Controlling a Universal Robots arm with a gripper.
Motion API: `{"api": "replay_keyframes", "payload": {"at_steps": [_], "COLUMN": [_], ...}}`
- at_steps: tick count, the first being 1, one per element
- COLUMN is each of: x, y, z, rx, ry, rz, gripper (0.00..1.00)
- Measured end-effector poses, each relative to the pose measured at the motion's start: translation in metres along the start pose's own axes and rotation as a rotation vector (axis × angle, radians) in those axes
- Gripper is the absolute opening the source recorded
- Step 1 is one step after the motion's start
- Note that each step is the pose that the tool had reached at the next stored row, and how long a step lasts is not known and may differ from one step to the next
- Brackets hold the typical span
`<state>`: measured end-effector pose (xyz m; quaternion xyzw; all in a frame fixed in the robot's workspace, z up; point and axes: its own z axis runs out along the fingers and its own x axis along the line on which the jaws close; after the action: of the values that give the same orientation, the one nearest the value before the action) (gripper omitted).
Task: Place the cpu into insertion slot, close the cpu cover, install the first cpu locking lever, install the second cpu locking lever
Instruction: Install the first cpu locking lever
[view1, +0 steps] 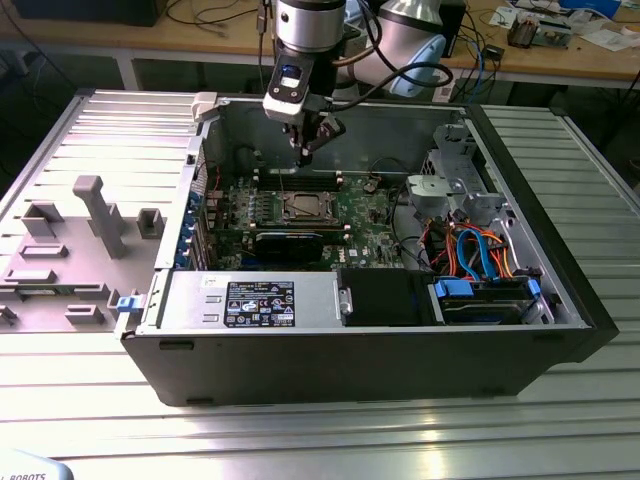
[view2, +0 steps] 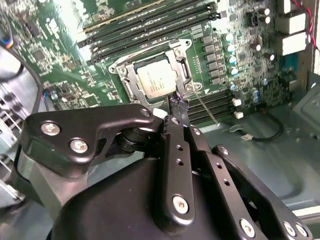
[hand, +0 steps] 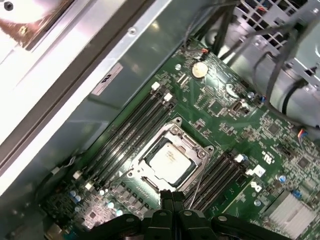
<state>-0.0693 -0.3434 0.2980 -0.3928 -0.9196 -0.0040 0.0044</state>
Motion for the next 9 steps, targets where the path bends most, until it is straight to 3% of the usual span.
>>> {"api": "replay_keyframes", "payload": {"at_steps": [3,5,9], "x": [0.0002,0.0018,0.0074], "y": [-0.0002,-0.0020,-0.0079], "z": [0.0002,0.0003,0.0007], "rx": [-0.0013,-0.0080,-0.0097], "ry": [-0.0012,-0.0079,-0.0095], "rz": [-0.026,-0.031,-0.042], "gripper": [0.11,0.11,0.11]}}
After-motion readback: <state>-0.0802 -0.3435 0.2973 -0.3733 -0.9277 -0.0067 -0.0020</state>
